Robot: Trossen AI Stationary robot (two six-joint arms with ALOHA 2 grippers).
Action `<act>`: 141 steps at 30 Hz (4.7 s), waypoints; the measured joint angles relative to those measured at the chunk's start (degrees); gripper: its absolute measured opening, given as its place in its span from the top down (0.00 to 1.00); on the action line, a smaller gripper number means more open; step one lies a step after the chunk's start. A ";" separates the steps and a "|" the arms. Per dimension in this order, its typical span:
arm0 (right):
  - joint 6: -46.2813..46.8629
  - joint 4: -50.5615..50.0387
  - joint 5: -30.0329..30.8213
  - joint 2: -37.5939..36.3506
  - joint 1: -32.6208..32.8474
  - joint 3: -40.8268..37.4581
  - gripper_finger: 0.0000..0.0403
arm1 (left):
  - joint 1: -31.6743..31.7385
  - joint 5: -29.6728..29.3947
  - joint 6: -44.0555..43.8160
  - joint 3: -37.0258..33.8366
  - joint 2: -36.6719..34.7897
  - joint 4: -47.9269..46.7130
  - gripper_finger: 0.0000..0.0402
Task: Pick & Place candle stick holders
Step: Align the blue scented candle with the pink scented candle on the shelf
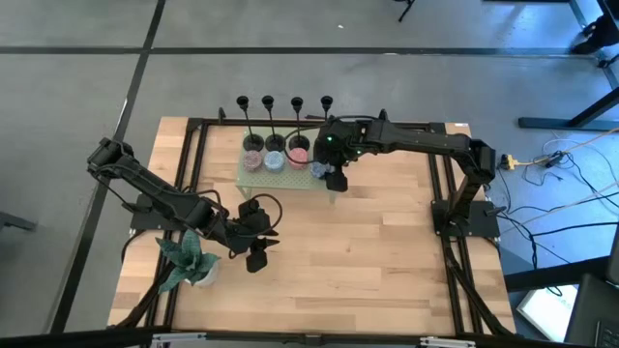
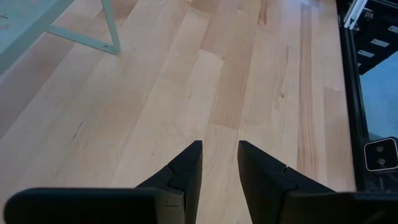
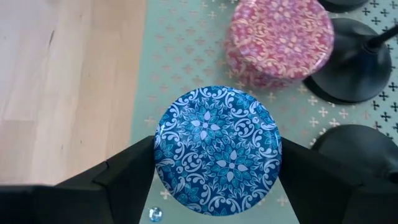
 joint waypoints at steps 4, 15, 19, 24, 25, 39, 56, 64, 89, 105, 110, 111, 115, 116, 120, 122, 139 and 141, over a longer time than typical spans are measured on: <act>0.40 -0.19 0.59 0.00 -0.03 0.00 0.22 | 0.00 -0.01 0.00 0.00 0.00 -0.02 0.76; -0.02 -1.31 6.28 -0.02 -0.17 0.02 0.22 | 0.00 -0.01 0.00 0.00 0.00 -0.01 0.76; 0.27 -1.19 5.54 -0.02 -0.37 0.01 0.22 | 0.00 -0.01 0.00 0.00 0.00 0.00 0.76; -0.06 -1.87 -1.73 -0.02 -0.40 0.00 0.22 | 0.00 -0.02 0.00 0.00 0.00 0.00 0.76; 0.04 -1.89 -2.12 -0.06 -0.46 0.00 0.22 | 0.00 -0.02 0.00 0.00 0.00 -0.01 0.76; -0.08 -2.15 -1.85 -0.07 -0.59 0.00 0.22 | 0.00 -0.04 0.00 0.00 0.00 -0.01 0.76; -1.67 -0.80 -3.57 -0.07 -0.57 0.00 0.22 | 0.00 -0.04 0.01 0.00 0.00 0.00 0.76; -1.75 -0.82 -1.86 -0.07 -0.61 0.02 0.19 | 0.00 -0.04 0.00 0.00 0.00 -0.01 0.76; -1.35 -3.62 -0.79 -0.31 -0.52 5.13 0.05 | -0.02 -0.04 0.00 0.00 0.00 -0.02 0.76; 2.95 -20.14 -0.86 -0.39 11.97 12.17 0.05 | -0.01 -0.04 0.02 0.00 0.00 -0.01 0.76; 4.73 -20.30 -0.98 -0.37 17.15 12.08 0.05 | 0.00 -0.04 0.01 0.00 0.00 -0.01 0.76; 5.56 -20.44 -0.94 -0.37 18.06 12.07 0.05 | -0.02 -0.04 0.00 0.00 0.00 0.00 0.76; 6.51 -21.00 -0.84 -0.37 21.15 12.06 0.05 | -0.01 -0.04 0.00 0.00 0.00 -0.01 0.76; 7.25 -20.88 -0.88 -0.37 21.78 11.94 0.05 | -0.01 -0.04 0.01 0.00 0.00 -0.01 0.76; 8.46 -13.96 0.60 -1.23 23.83 5.89 0.05 | -0.02 -0.04 0.00 0.00 0.00 -0.02 0.76; 10.56 -8.70 3.23 -2.63 24.58 0.42 0.05 | 0.00 -0.04 0.02 0.00 0.00 -0.02 0.76; 22.47 31.30 11.36 -24.06 25.35 -39.42 0.05 | 0.00 -1.26 2.64 0.00 -0.02 2.79 0.76; 22.02 36.08 11.38 -24.17 25.35 -41.26 0.05 | 0.00 -2.34 6.35 -0.01 -0.02 2.60 0.76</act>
